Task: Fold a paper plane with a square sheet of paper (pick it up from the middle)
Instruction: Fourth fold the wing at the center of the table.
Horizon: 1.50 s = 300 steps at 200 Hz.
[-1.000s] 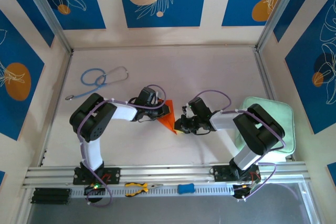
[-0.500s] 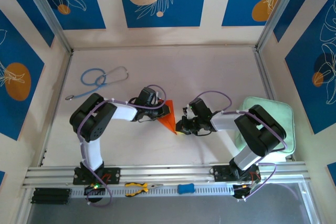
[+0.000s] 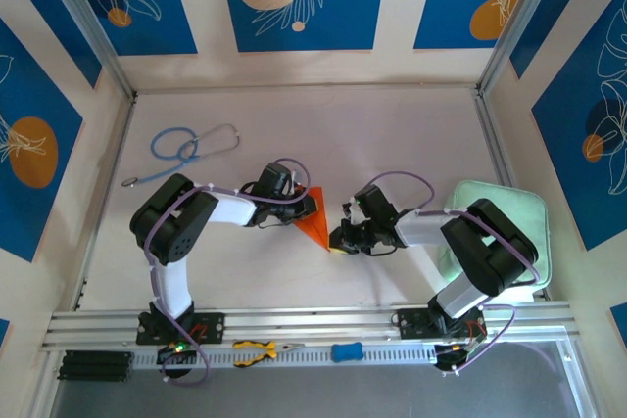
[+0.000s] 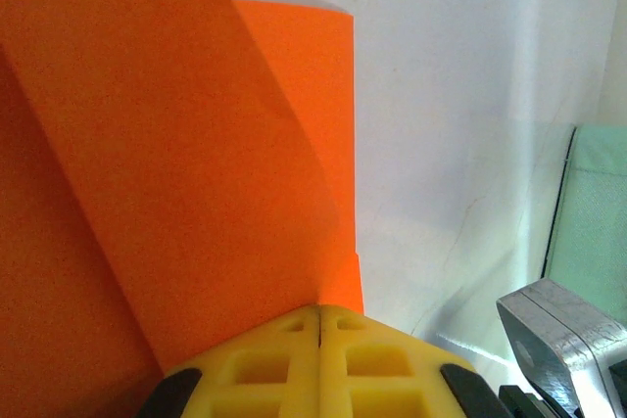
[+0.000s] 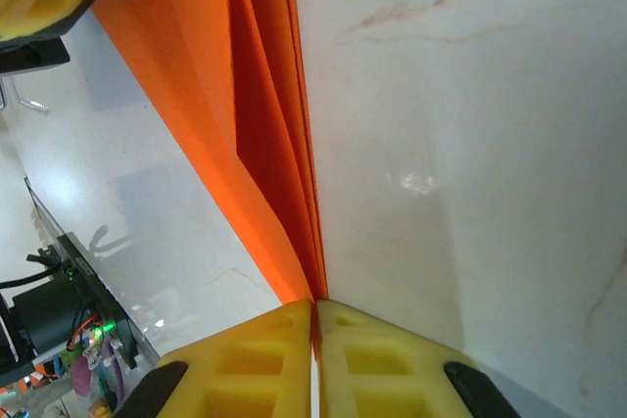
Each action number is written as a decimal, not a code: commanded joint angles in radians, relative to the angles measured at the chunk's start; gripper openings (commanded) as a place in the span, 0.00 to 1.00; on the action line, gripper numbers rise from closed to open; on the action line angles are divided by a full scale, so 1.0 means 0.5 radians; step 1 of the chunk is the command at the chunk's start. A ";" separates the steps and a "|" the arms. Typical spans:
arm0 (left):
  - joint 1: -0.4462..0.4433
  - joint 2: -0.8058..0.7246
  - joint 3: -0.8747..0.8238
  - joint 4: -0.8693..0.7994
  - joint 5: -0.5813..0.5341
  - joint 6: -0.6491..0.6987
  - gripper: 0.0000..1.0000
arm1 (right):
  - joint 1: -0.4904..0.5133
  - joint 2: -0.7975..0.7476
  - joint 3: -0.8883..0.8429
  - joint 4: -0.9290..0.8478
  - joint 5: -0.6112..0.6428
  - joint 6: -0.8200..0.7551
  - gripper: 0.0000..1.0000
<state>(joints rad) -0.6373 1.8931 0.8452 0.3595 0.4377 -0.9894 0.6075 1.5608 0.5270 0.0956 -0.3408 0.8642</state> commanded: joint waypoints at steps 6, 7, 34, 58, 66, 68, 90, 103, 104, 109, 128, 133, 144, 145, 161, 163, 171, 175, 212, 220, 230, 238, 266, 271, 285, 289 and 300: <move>-0.008 0.060 -0.062 -0.105 -0.065 -0.003 0.05 | 0.018 0.051 -0.057 -0.196 -0.024 -0.008 0.07; -0.009 0.060 -0.063 -0.105 -0.065 -0.003 0.05 | 0.020 0.052 -0.057 -0.198 -0.024 -0.008 0.07; -0.009 0.058 -0.065 -0.105 -0.066 -0.005 0.05 | 0.018 0.027 -0.063 -0.203 -0.027 -0.010 0.08; -0.006 0.058 -0.064 -0.106 -0.068 -0.003 0.05 | 0.021 -0.013 -0.066 -0.219 -0.039 -0.012 0.11; -0.005 0.058 -0.064 -0.105 -0.069 -0.003 0.05 | 0.021 -0.027 -0.070 -0.227 -0.042 -0.009 0.12; -0.008 0.058 -0.067 -0.105 -0.069 -0.002 0.05 | 0.022 -0.028 -0.069 -0.228 -0.041 -0.010 0.12; -0.006 0.061 -0.067 -0.105 -0.073 -0.003 0.05 | 0.026 -0.044 -0.078 -0.242 -0.046 -0.008 0.11; -0.006 0.061 -0.073 -0.103 -0.078 -0.007 0.05 | 0.026 -0.040 -0.082 -0.237 -0.051 -0.009 0.09; -0.008 0.060 -0.075 -0.104 -0.078 -0.006 0.05 | 0.027 -0.038 -0.082 -0.237 -0.050 -0.008 0.09; -0.008 0.057 -0.077 -0.103 -0.081 -0.007 0.05 | 0.027 -0.033 -0.082 -0.238 -0.053 -0.009 0.08; -0.007 0.058 -0.080 -0.100 -0.081 -0.010 0.05 | 0.033 -0.009 -0.072 -0.234 -0.065 -0.011 0.04; -0.006 0.059 -0.080 -0.100 -0.081 -0.009 0.05 | 0.037 -0.003 -0.067 -0.241 -0.059 -0.011 0.05; -0.008 0.053 -0.080 -0.102 -0.081 -0.010 0.05 | 0.042 0.006 -0.056 -0.275 -0.035 -0.011 0.07; -0.008 0.053 -0.081 -0.101 -0.081 -0.011 0.05 | 0.042 0.007 -0.056 -0.279 -0.034 -0.012 0.07; -0.006 0.050 -0.081 -0.105 -0.085 -0.006 0.05 | 0.046 0.008 -0.052 -0.305 -0.024 -0.012 0.08; -0.007 0.051 -0.082 -0.105 -0.084 -0.006 0.05 | 0.046 0.004 -0.053 -0.309 -0.026 -0.011 0.08; -0.006 0.051 -0.080 -0.105 -0.081 -0.007 0.05 | 0.050 -0.012 -0.057 -0.310 -0.027 -0.006 0.10; -0.007 0.052 -0.083 -0.107 -0.084 -0.009 0.05 | 0.059 -0.024 -0.059 -0.311 -0.019 -0.002 0.11; -0.006 0.058 -0.086 -0.095 -0.082 -0.010 0.05 | 0.070 -0.066 -0.072 -0.299 -0.008 -0.007 0.06; -0.007 0.059 -0.086 -0.094 -0.081 -0.010 0.05 | 0.070 -0.060 -0.068 -0.285 -0.024 -0.011 0.06; -0.007 0.058 -0.089 -0.093 -0.081 -0.006 0.05 | 0.076 -0.068 -0.056 -0.284 -0.026 -0.008 0.06; -0.006 0.054 -0.090 -0.095 -0.081 -0.005 0.05 | 0.077 -0.087 -0.045 -0.301 -0.019 -0.011 0.06; -0.006 0.043 -0.101 -0.100 -0.084 0.003 0.05 | 0.057 -0.225 -0.011 -0.415 0.065 -0.017 0.14; -0.008 0.046 -0.102 -0.100 -0.087 0.001 0.05 | 0.047 -0.257 -0.001 -0.442 0.065 -0.024 0.15; -0.008 0.045 -0.107 -0.094 -0.084 0.001 0.05 | 0.029 -0.324 0.025 -0.466 0.054 -0.044 0.16; -0.008 0.046 -0.107 -0.095 -0.084 0.001 0.05 | 0.024 -0.347 0.034 -0.469 0.048 -0.047 0.17; -0.007 0.046 -0.107 -0.092 -0.081 0.000 0.05 | 0.009 -0.384 0.059 -0.463 0.029 -0.056 0.17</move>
<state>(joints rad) -0.6384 1.8931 0.8310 0.3862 0.4412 -0.9943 0.6258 1.4204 0.5159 -0.0692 -0.3111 0.8597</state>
